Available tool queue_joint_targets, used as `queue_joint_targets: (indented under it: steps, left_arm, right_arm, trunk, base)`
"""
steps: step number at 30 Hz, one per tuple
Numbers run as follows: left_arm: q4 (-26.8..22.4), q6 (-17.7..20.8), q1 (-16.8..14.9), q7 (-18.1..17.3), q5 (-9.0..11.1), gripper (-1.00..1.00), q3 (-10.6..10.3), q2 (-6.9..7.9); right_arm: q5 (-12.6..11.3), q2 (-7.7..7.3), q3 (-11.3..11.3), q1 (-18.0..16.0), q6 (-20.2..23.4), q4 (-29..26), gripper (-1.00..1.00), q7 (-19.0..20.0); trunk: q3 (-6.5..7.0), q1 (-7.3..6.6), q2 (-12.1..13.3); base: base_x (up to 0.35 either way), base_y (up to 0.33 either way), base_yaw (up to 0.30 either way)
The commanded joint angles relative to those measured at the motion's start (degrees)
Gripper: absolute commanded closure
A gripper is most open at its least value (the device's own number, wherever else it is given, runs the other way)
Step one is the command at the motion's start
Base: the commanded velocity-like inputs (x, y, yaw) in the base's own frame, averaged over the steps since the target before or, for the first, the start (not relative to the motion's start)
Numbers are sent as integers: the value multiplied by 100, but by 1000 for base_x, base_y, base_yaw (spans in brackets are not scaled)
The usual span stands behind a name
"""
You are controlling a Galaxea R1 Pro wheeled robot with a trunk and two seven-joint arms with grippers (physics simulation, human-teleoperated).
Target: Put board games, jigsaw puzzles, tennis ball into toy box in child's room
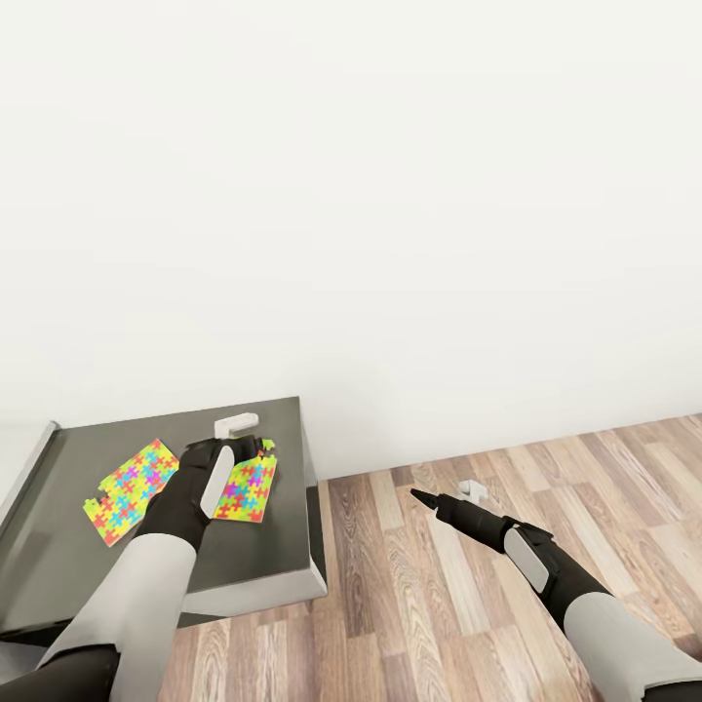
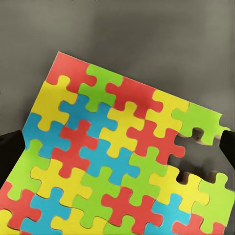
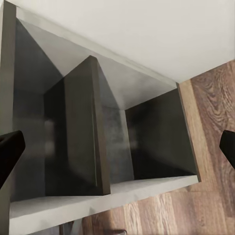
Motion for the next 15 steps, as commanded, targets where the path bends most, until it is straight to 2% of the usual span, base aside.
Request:
queue_joint_targets:
  steps: [1, 15]
  left_arm:
    - [-8, 21, -4, 41, 61, -100, 11, -5]
    - [-8, 23, -4, 49, 53, -100, 20, 19]
  right_arm:
    - [-60, -7, 27, -4, 37, -4, -100, -2]
    - [-60, -7, 27, -4, 37, -4, -100, -2]
  trunk:
    - [-9, 3, -10]
    - [-9, 3, -10]
  base:
    - [1, -1, 0]
    - [70, 72, 0]
